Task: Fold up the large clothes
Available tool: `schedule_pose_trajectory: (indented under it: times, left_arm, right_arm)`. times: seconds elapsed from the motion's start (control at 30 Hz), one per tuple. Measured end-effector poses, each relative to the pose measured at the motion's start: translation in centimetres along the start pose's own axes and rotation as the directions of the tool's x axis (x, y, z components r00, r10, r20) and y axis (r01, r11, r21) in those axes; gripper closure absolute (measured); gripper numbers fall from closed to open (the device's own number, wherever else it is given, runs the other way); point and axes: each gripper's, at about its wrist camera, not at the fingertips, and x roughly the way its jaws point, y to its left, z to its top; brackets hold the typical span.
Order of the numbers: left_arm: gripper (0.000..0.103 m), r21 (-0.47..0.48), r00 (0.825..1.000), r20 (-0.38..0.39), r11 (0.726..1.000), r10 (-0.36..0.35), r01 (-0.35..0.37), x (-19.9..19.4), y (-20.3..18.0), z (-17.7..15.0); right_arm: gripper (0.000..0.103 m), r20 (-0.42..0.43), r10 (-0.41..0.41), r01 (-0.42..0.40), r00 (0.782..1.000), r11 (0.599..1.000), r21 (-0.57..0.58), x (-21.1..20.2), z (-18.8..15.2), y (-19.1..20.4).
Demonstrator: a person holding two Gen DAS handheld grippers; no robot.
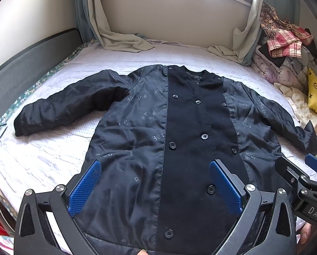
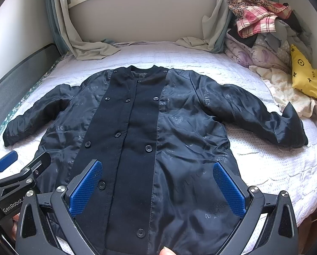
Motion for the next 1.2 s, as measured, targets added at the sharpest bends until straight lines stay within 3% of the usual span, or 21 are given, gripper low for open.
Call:
schedule_pose_trajectory:
  times: [0.53,0.87,1.2]
  left_arm:
    - [0.0,-0.016,1.0,-0.006,1.0,-0.01,0.009,-0.2,0.1,0.1]
    - [0.0,-0.014,1.0,-0.007,1.0,-0.001,0.001,-0.1,0.2,0.2]
    - [0.0,-0.036,0.999,0.003,0.999,0.035,-0.035,-0.5,2.9,1.7]
  right_arm:
    - [0.0,0.001,0.001,-0.001,1.0,1.0,-0.002,-0.1,0.0,-0.1]
    - [0.0,0.028,-0.039,0.04,0.999,0.998,-0.041,-0.4,0.1,0.2]
    - [0.0,0.082,-0.076,0.083,0.994,0.993,-0.083,-1.2,0.5,0.4]
